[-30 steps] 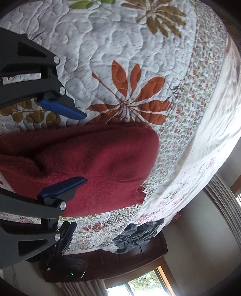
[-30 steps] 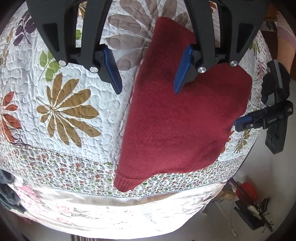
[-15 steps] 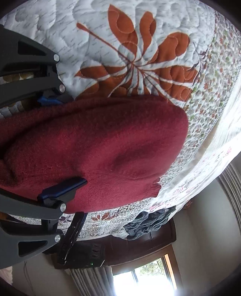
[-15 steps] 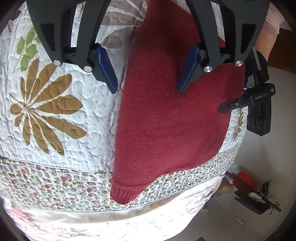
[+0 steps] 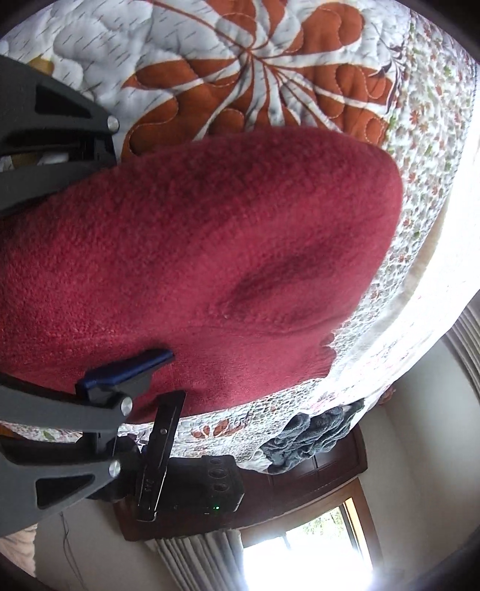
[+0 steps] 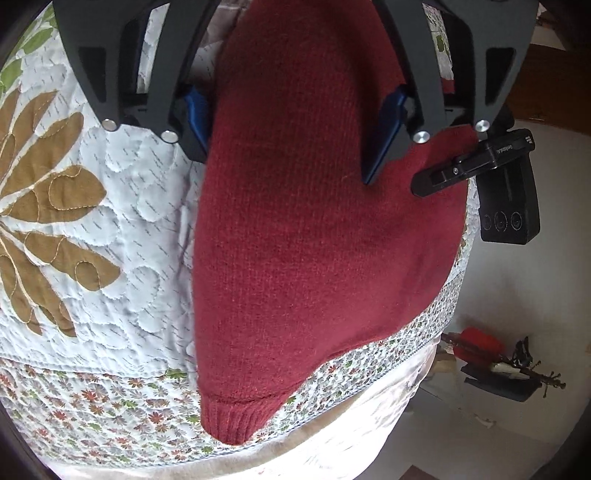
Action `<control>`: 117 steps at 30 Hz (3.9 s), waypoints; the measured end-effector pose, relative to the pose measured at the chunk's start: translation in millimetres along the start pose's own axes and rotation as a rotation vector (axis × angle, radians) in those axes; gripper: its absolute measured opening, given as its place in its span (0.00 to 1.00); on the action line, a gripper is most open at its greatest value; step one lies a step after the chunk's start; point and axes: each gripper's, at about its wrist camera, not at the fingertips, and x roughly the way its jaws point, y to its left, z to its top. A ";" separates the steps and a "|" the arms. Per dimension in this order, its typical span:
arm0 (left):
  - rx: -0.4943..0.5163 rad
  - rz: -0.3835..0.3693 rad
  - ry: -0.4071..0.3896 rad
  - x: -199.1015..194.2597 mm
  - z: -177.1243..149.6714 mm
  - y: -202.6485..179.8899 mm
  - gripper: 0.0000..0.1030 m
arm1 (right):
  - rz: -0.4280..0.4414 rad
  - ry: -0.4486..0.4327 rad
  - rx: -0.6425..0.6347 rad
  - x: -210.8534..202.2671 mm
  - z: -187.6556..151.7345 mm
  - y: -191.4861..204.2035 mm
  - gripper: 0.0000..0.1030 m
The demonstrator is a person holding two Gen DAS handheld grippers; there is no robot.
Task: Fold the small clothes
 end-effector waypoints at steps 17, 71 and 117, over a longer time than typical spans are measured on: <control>-0.015 -0.147 -0.132 -29.0 -66.3 -50.8 0.37 | -0.054 -0.106 -0.150 -92.7 -52.9 36.2 0.39; 0.213 0.244 -0.049 -18.2 -249.9 -190.3 0.59 | -0.079 0.045 0.045 -197.2 -281.4 -112.8 0.47; 0.142 0.649 -0.035 -64.9 -328.6 -210.1 0.77 | -0.509 -0.100 -0.053 -243.8 -350.1 -32.2 0.89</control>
